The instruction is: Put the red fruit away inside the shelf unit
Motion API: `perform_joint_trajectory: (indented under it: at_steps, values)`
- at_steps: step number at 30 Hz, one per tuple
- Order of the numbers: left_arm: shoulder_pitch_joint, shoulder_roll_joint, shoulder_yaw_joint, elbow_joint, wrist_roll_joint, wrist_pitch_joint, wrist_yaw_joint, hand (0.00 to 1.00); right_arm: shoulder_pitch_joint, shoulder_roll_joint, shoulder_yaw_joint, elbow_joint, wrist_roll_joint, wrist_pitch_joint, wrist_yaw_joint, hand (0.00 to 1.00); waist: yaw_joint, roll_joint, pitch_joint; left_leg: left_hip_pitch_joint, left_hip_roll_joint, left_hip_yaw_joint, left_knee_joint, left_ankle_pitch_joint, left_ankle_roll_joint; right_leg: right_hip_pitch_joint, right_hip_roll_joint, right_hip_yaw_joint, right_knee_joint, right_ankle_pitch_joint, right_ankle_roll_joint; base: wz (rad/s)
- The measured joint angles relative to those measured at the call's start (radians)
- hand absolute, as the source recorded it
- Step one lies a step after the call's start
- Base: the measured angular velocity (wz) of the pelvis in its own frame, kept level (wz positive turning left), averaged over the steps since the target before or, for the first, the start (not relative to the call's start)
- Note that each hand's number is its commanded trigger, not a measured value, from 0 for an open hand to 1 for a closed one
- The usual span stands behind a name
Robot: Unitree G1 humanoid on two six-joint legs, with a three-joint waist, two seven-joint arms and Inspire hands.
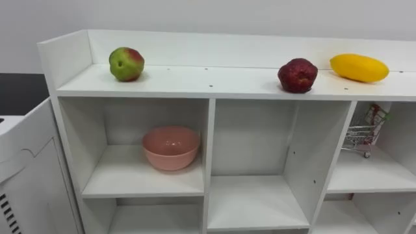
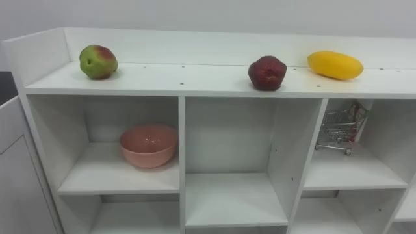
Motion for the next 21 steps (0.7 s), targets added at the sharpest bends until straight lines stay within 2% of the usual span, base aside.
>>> perform_joint_trajectory:
  at_steps: [15, 21]
  values:
    - [-0.004, 0.0, 0.001, 0.003, 0.003, -0.001, -0.012, 0.0, -0.001, 0.004, -0.009, -0.001, -0.007, 0.0, -0.032, 0.0, 0.003, -0.001, -0.0003, -0.001, 0.0, 0.001, 0.001, 0.0, 0.0, -0.001, -0.001, -0.002, 0.0, 0.0, 0.0, 0.0]
    - [-0.009, 0.0, 0.004, -0.009, 0.009, -0.04, -0.012, 0.0, -0.033, 0.003, -0.019, -0.082, -0.058, -0.012, -0.08, 0.0, 0.004, -0.001, 0.0004, 0.0, -0.001, 0.006, 0.004, 0.0, 0.0, -0.005, -0.001, 0.007, 0.002, 0.0, 0.0, -0.02]
